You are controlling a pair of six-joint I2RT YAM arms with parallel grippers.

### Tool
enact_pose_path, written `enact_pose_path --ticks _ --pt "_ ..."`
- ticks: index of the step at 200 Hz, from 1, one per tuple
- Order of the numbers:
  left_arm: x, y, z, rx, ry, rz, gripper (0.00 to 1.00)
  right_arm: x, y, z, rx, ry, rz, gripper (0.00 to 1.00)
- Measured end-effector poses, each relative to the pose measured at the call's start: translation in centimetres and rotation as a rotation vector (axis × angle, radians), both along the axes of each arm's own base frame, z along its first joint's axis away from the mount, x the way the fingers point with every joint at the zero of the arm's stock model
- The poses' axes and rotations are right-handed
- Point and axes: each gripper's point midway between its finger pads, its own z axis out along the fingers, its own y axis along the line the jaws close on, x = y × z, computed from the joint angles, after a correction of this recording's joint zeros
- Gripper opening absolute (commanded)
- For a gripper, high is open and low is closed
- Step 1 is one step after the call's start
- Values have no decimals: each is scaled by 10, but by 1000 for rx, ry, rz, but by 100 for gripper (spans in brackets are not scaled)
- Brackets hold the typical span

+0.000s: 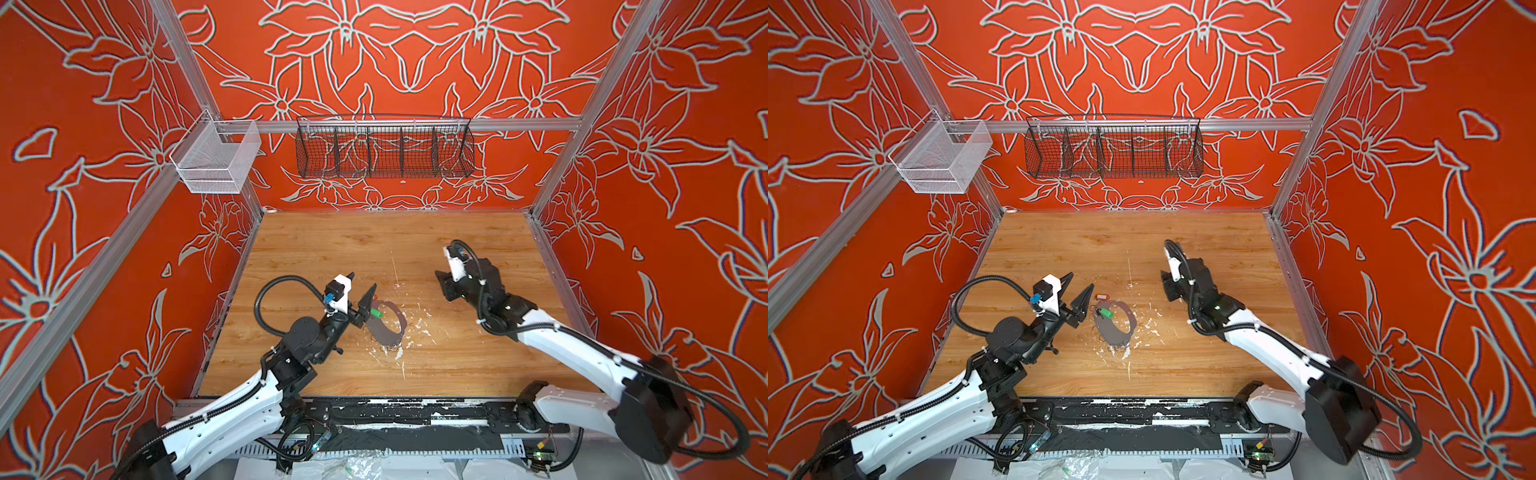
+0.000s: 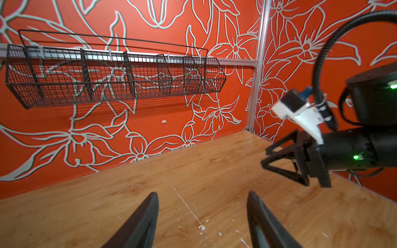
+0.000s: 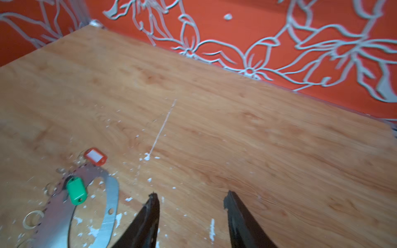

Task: Attach keys to a key ring
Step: Place the keyring at the center of the table, then reset both arms

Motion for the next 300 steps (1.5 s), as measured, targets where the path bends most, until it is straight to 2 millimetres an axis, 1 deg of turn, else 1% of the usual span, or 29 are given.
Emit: enact_pose_path --ticks 8,17,29,39,44,53,63,74,84,88,89,94,103,113,120,133,143,152,163,169,179,191,204,231,241,255,274,300 --pt "3 0 2 24 20 12 76 0 -13 10 -8 -48 -34 68" --pt "5 4 5 46 34 37 84 0 -28 21 -6 -93 -74 77" --pt "6 14 7 53 52 74 91 1 -51 38 -14 -150 -131 79" --pt "7 29 6 64 69 127 100 4 -73 50 -11 -187 -192 79" --pt "8 38 4 61 82 160 98 4 -84 55 -10 -203 -222 80" --pt "10 54 1 59 103 218 97 3 -105 62 -8 -230 -279 80" --pt "13 71 -5 63 130 279 97 2 -123 61 -13 -240 -328 80" --pt "17 89 -14 75 169 345 97 -1 -139 52 -21 -232 -378 80" --pt "20 101 -27 92 205 394 97 -2 -148 35 -26 -207 -403 79" --pt "22 105 -34 99 219 412 97 -3 -151 25 -28 -194 -413 80" --pt "22 105 -35 101 221 415 97 -3 -151 25 -28 -194 -413 79" --pt "23 107 -45 113 241 425 97 -4 -154 11 -31 -173 -422 80" --pt "26 111 -68 141 290 445 97 -5 -157 -12 -40 -129 -432 79" --pt "28 117 -99 186 360 465 97 -6 -159 -39 -59 -65 -439 79" --pt "28 124 -119 218 411 486 97 -6 -159 -54 -71 -24 -442 79" --pt "27 136 -151 267 500 521 97 -5 -160 -71 -84 21 -451 80" --pt "25 144 -166 279 541 544 97 -2 -161 -77 -86 28 -459 79" --pt "24 154 -176 272 568 574 97 2 -161 -84 -89 30 -466 79" --pt "22 165 -183 263 591 605 97 6 -163 -95 -100 36 -481 79" --pt "21 170 -185 255 598 619 97 7 -165 -105 -118 60 -489 79" --pt "21 175 -184 239 594 636 97 8 -166 -119 -145 103 -494 79" --pt "22 180 -182 215 579 651 97 9 -167 -127 -162 120 -496 79" --pt "22 185 -179 184 556 671 97 12 -167 -125 -166 107 -495 79" --pt "27 202 -176 124 532 731 97 26 -165 -111 -161 8 -487 80" --pt "31 209 -179 107 542 754 97 30 -165 -114 -163 -1 -488 80" --pt "37 214 -186 105 574 769 97 30 -169 -120 -168 13 -495 80" --pt "55 212 -195 127 643 755 97 32 -174 -115 -155 -9 -510 81" --pt "88 201 -196 151 688 703 97 34 -175 -110 -142 -29 -510 84"
